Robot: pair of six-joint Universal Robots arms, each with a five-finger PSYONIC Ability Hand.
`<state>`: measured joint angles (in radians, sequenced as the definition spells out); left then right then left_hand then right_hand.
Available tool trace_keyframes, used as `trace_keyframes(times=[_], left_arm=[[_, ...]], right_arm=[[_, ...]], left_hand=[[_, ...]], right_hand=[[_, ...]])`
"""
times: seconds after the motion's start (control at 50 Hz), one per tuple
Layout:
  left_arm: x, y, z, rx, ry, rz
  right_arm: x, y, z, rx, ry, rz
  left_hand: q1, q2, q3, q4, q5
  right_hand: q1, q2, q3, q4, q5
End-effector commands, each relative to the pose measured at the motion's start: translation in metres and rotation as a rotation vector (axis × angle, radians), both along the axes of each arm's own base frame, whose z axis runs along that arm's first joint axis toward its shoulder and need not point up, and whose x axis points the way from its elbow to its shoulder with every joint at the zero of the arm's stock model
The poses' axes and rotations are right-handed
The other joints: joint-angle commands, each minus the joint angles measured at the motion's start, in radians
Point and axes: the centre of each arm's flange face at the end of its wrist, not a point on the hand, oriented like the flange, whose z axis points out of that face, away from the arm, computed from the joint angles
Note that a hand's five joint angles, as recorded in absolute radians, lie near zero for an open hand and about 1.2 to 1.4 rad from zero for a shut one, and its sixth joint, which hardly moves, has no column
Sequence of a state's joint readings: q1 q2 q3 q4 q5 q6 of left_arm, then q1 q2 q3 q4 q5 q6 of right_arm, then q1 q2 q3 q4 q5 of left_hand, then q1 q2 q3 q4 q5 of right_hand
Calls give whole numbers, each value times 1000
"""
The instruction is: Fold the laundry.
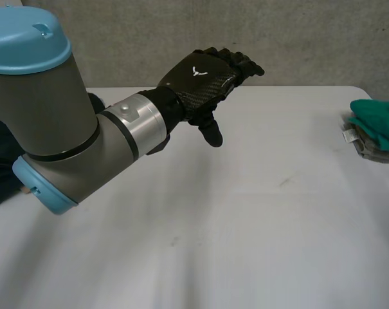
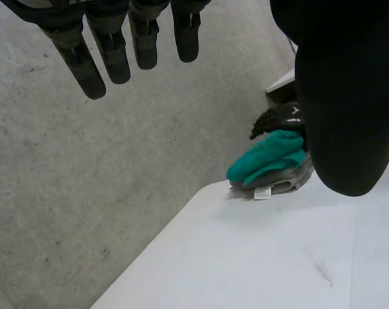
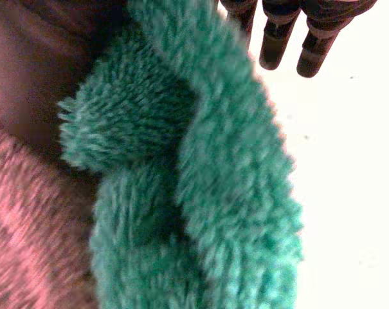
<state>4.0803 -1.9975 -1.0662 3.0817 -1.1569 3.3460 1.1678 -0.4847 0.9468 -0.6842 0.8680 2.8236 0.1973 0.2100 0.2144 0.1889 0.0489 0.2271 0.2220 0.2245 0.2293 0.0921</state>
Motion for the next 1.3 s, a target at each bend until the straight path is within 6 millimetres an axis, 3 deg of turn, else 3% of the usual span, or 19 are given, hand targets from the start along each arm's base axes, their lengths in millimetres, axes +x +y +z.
trace_keyframes(times=[0.02,0.2,0.36,0.38,0.46,0.48,0.56,0.64,0.66,0.72,0.78,0.8,0.88,0.96,1.02,1.1,1.18,1.22,1.3], left_arm=[[-3,9,4,-6,5,-17],[-3,17,5,-3,5,-32],[2,20,36,-71,65,-25],[3,19,40,-81,76,-23],[9,17,64,-115,140,9],[11,16,70,-125,155,23],[32,0,92,-158,209,175],[79,-42,102,-201,206,433],[104,-65,95,-200,162,550],[146,-98,75,-200,38,711],[183,-135,35,-190,-167,829],[194,-153,10,-177,-264,854],[214,-197,-47,-196,-434,887],[245,-240,-96,-235,-500,950],[263,-256,-121,-238,-508,974],[264,-269,-148,-255,-496,927],[254,-269,-154,-260,-478,879],[242,-266,-141,-286,-456,867],[202,-237,-71,-368,-323,829]], right_arm=[[4,21,67,-13,-8,-58],[-27,58,115,163,-46,-246],[-39,73,188,28,258,-536],[-31,72,196,-7,276,-538],[49,67,228,-234,294,-399],[81,71,240,-324,278,-334],[148,102,253,-443,214,-163],[217,144,233,-413,175,114],[227,151,226,-393,175,151],[257,182,189,-269,173,288],[270,203,158,-155,179,345],[272,208,152,-130,180,353],[274,223,124,-31,189,378],[274,233,106,22,207,390],[270,236,96,54,222,381],[267,243,85,87,236,383],[266,247,79,101,252,382],[265,247,79,101,257,379],[251,236,80,101,257,328]], left_hand=[[-4,-17,-21,4,-30],[-4,-17,-21,4,-30],[-10,-23,-27,-2,-36],[-10,-23,-27,-2,-36],[-7,-20,-24,1,-33],[-7,-20,-24,1,-33],[-1,-14,-19,7,-28],[-1,-14,-19,7,-28],[-1,-14,-19,7,-28],[-10,-23,-27,-2,-36],[-19,-32,-36,-11,-45],[-19,-32,-36,-11,-45],[-19,-32,-36,-11,-45],[-22,-35,-39,-14,-48],[-22,-35,-39,-14,-48],[98,85,81,106,72],[1197,1184,1180,1205,1171],[1199,1186,1182,1207,1173],[1199,1186,1182,1207,1173]], right_hand=[[-53,-47,-50,-55,-92],[-53,-47,-50,-55,-92],[-53,-47,-50,-55,-92],[-53,-47,-50,-55,-92],[-53,-47,-50,-55,-92],[-53,-47,-50,-55,-92],[-53,-47,-50,-55,-92],[-53,-47,-50,-55,-92],[-53,-47,-50,-55,-92],[-53,-47,-50,-55,-92],[-53,-47,-50,-55,-92],[-53,-47,-50,-55,-92],[-53,-47,-50,-55,-92],[-53,-47,-50,-55,-92],[-53,-47,-50,-55,-92],[-53,-47,-50,-55,-92],[-53,-47,-50,-55,-92],[-53,-47,-50,-55,-92],[-53,-47,-50,-55,-92]])
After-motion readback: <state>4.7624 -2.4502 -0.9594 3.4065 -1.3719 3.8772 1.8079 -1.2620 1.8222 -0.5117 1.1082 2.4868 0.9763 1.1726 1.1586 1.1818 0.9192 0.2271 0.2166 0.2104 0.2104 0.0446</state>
